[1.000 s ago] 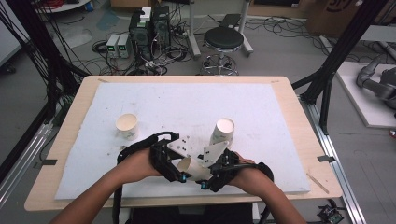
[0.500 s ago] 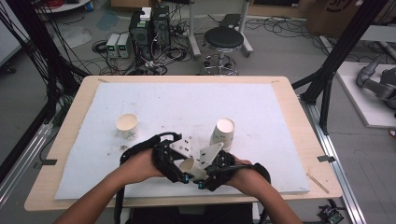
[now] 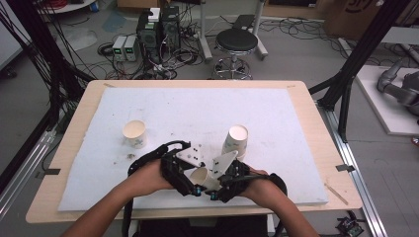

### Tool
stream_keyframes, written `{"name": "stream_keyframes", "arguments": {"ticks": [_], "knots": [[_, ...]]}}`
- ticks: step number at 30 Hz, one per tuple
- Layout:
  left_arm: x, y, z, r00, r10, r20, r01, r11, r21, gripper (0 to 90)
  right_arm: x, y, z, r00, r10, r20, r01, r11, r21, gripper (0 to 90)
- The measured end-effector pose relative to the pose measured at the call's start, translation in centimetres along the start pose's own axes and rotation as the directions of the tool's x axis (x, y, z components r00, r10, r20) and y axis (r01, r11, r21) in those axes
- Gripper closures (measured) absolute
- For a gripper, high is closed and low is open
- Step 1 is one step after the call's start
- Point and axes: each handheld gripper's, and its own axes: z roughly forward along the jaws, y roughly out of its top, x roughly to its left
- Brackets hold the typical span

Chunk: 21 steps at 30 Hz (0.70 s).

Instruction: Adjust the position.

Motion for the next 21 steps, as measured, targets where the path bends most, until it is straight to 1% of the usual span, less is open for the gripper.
{"name": "stream_keyframes", "arguments": {"ticks": [2, 3, 5, 6, 7, 8, 9, 10, 11, 14, 16, 19, 20, 21], "knots": [[0.1, -0.4, -0.4, 1.0000, 0.004, -0.005, -0.004, 0.9987, -0.051, 21.1, -0.1, -0.3, -0.3, 0.9998, 0.019, -0.008, -0.020, 0.9997, -0.015, 38.9], [0.1, -0.6, -0.6, 0.9999, -0.005, -0.012, 0.004, 0.9970, -0.077, 20.6, -0.1, -0.5, -0.5, 0.9995, 0.030, -0.009, -0.030, 0.9992, -0.025, 38.9], [0.1, -1.1, -1.0, 0.9999, -0.012, -0.009, 0.011, 0.9920, -0.126, 20.6, -0.2, -0.8, -0.8, 0.9988, 0.049, -0.008, -0.049, 0.9980, -0.040, 38.9], [0.1, -1.1, -1.0, 0.9999, -0.012, -0.009, 0.011, 0.9920, -0.126, 20.6, -0.2, -0.8, -0.8, 0.9988, 0.049, -0.008, -0.049, 0.9980, -0.040, 38.9], [0.1, -1.4, -1.2, 0.9998, -0.020, -0.011, 0.018, 0.9895, -0.144, 20.6, -0.2, -1.0, -1.0, 0.9987, 0.050, -0.007, -0.050, 0.9977, -0.047, 38.9], [0.1, -1.9, -1.6, 0.9992, -0.031, -0.024, 0.026, 0.9851, -0.170, 20.5, -0.2, -1.4, -1.3, 0.9983, 0.058, -0.007, -0.058, 0.9962, -0.064, 38.9], [0.2, -2.2, -1.7, 0.9990, -0.038, -0.026, 0.032, 0.9819, -0.186, 20.3, -0.2, -1.6, -1.4, 0.9982, 0.059, -0.008, -0.060, 0.9955, -0.074, 38.9], [0.2, -2.2, -1.7, 0.9990, -0.038, -0.026, 0.032, 0.9819, -0.186, 20.2, -0.2, -1.6, -1.4, 0.9982, 0.059, -0.008, -0.060, 0.9955, -0.074, 38.9], [0.2, -2.7, -1.9, 0.9977, -0.054, -0.041, 0.043, 0.9736, -0.224, 20.2, -0.1, -1.9, -1.6, 0.9975, 0.069, -0.012, -0.070, 0.9935, -0.090, 38.9], [0.3, -3.5, -2.3, 0.9963, -0.072, -0.047, 0.057, 0.9639, -0.260, 20.0, 0.0, -2.5, -1.9, 0.9969, 0.079, -0.003, -0.079, 0.9911, -0.107, 38.8], [0.3, -3.9, -2.4, 0.9942, -0.086, -0.064, 0.065, 0.9572, -0.282, 20.0, 0.1, -3.0, -2.1, 0.9961, 0.088, 0.004, -0.086, 0.9884, -0.125, 38.7], [0.3, -4.8, -2.5, 0.9907, -0.117, -0.070, 0.087, 0.9400, -0.330, 19.9, 0.3, -3.7, -2.4, 0.9953, 0.095, 0.018, -0.091, 0.9845, -0.150, 38.3], [0.3, -5.1, -2.5, 0.9891, -0.128, -0.072, 0.096, 0.9347, -0.342, 19.9, 0.3, -3.9, -2.5, 0.9954, 0.092, 0.029, -0.086, 0.9831, -0.162, 38.2], [0.3, -5.4, -2.4, 0.9876, -0.138, -0.074, 0.104, 0.9305, -0.351, 19.9, 0.4, -4.2, -2.6, 0.9948, 0.098, 0.029, -0.092, 0.9815, -0.168, 38.1]]}}
